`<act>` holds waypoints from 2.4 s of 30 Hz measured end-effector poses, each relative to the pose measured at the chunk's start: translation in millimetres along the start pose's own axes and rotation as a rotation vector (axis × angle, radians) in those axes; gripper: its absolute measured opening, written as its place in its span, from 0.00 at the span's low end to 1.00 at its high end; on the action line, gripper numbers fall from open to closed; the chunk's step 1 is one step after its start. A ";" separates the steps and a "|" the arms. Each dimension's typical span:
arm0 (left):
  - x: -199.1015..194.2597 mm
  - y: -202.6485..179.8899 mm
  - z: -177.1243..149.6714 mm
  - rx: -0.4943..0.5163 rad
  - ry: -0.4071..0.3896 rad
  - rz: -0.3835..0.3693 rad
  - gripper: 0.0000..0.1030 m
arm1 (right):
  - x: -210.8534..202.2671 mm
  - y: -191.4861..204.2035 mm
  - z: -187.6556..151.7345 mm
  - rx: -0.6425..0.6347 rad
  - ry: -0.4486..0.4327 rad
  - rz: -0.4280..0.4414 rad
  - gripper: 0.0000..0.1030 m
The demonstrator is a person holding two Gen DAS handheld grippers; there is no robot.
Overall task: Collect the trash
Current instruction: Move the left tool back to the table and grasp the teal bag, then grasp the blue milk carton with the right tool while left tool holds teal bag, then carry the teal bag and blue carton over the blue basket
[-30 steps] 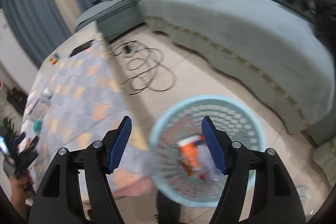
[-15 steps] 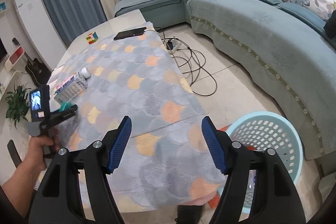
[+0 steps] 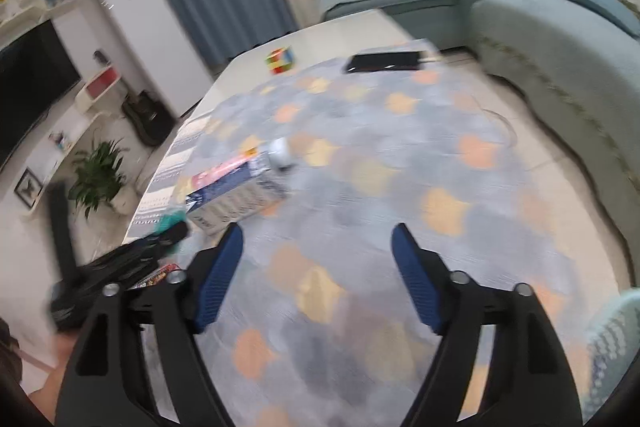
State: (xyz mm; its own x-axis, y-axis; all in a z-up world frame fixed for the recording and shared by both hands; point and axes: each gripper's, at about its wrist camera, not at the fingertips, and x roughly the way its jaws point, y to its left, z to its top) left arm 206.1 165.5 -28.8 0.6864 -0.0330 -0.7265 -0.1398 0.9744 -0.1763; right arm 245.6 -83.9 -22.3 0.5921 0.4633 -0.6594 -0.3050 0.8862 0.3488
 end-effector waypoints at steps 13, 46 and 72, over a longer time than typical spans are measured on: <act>-79.9 66.1 39.0 -0.044 -0.118 0.036 0.34 | 122.5 23.1 37.0 0.404 0.089 0.172 0.92; -69.6 52.0 43.6 0.012 -0.107 0.085 0.35 | 159.1 93.1 28.9 0.115 0.230 0.024 0.50; -83.0 45.9 41.1 0.069 -0.175 0.122 0.36 | 145.5 108.8 8.5 -0.160 0.223 -0.206 0.29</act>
State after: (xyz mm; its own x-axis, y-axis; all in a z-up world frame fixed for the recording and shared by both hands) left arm 172.1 222.2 50.7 0.7817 0.1196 -0.6121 -0.1846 0.9818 -0.0440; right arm 304.9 79.9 -74.6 0.4811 0.2488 -0.8406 -0.3193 0.9427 0.0963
